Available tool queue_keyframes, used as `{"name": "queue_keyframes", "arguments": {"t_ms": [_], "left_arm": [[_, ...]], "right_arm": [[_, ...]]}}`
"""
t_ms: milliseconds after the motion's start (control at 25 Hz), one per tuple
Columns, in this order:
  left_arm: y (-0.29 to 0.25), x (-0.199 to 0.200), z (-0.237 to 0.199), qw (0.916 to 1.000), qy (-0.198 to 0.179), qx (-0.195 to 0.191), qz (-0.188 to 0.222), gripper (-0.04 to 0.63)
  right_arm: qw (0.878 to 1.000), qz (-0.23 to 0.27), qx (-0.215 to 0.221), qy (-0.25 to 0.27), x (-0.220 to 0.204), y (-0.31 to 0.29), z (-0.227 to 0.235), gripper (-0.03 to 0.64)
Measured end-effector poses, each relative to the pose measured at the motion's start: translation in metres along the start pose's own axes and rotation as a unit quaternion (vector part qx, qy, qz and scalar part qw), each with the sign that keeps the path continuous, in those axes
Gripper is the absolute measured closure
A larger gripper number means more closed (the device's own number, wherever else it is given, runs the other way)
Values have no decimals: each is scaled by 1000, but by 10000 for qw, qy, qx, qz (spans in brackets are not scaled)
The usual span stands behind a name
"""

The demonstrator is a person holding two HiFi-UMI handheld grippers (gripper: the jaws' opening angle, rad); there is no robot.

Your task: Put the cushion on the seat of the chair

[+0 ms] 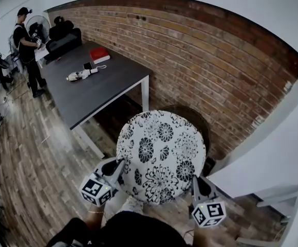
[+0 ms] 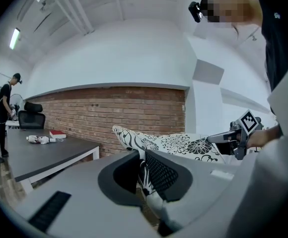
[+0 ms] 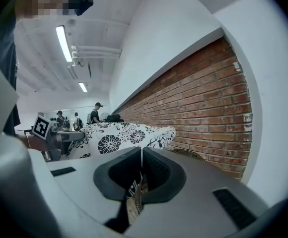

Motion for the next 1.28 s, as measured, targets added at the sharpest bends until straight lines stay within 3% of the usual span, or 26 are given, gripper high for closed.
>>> {"name": "queue_keyframes", "arguments": {"t_ms": [640,1280], "left_arm": [[-168,6,-92,9920,-101,-1225,-279,576],[-273,-26,-139,9741,38,-2138,-736,576]], "right_arm": [[9921,-141,-1232,-189,22,-100,37,609],[9752,-634,-2094,-335,12,-160,55,609]]}}
Point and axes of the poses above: the fingertips, and each gripper's own axes: y backward along the fingers, z to its right, x out of its top, the point moved 7 cm from there along y, backward along the fingers, and after that the axes turned 3 degrees about x, right-handed, at the moved point
